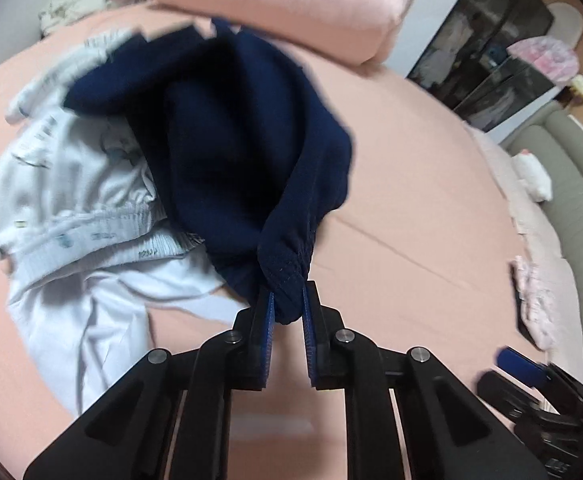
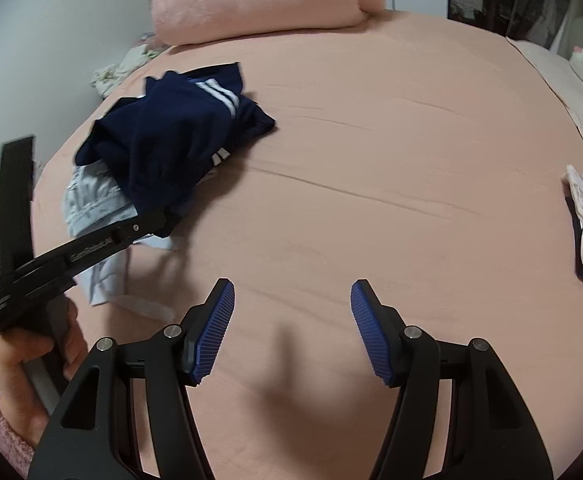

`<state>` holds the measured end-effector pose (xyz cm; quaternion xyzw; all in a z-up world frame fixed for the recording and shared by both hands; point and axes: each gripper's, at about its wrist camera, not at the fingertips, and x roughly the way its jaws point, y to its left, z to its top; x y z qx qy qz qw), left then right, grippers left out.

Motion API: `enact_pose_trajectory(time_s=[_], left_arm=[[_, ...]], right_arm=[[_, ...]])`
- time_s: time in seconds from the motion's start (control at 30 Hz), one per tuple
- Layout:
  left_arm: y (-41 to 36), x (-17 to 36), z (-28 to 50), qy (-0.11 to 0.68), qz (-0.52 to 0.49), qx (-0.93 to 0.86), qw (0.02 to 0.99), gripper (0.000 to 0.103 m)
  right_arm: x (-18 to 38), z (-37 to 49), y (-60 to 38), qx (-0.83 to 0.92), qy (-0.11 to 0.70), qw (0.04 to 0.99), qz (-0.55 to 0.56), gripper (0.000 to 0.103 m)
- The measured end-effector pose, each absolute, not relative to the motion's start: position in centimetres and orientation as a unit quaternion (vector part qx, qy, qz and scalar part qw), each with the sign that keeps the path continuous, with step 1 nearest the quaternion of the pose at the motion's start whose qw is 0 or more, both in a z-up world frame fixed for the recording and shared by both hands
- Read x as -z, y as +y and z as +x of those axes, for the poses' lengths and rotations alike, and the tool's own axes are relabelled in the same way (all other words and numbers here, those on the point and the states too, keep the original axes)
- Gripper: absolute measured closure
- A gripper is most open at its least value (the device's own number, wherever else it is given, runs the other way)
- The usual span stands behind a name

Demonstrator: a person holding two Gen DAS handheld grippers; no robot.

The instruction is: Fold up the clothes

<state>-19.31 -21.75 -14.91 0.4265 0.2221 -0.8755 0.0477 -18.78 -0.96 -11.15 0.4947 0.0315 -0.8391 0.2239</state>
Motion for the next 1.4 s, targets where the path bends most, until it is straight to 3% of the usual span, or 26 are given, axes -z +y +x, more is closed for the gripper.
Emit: enact_pose_trajectory(time_s=[0.37,0.87,0.93,1.0,1.13,1.27,1.4], left_arm=[[-19.9,10.0,-12.1,0.229,0.407,0.884,0.018,0.09],[-15.6,9.1,-1.8,0.197,0.415,0.887,-0.053,0.09],[-15.6,8.5,-1.2,0.195,0.414,0.887,-0.059,0.09],[-15.2,8.1,-0.7,0.192,0.415,0.887,-0.069,0.09],[-13.8,7.2,-0.3,0.176,0.411,0.89,-0.09,0.09],[-11.2,6.7,-0.7,0.16,0.409,0.89,-0.12,0.09],[-7.9,6.0,-1.5,0.146,0.406,0.888,-0.158,0.09]], right_arm=[[8.4,-14.3,-1.8,0.837,0.036,0.258,0.481,0.033],[11.6,-11.0,-5.3,0.816,0.066,0.303,0.488,0.031],[10.7,-11.1,-5.9,0.822,0.042,0.31,0.476,0.034],[9.8,-11.2,-5.8,0.827,0.016,0.312,0.467,0.054],[7.7,-11.1,-4.2,0.848,0.021,0.282,0.448,0.055],[6.7,-10.7,-1.4,0.863,0.023,0.258,0.435,0.07],[6.2,-9.8,3.6,0.87,0.023,0.246,0.426,0.072]])
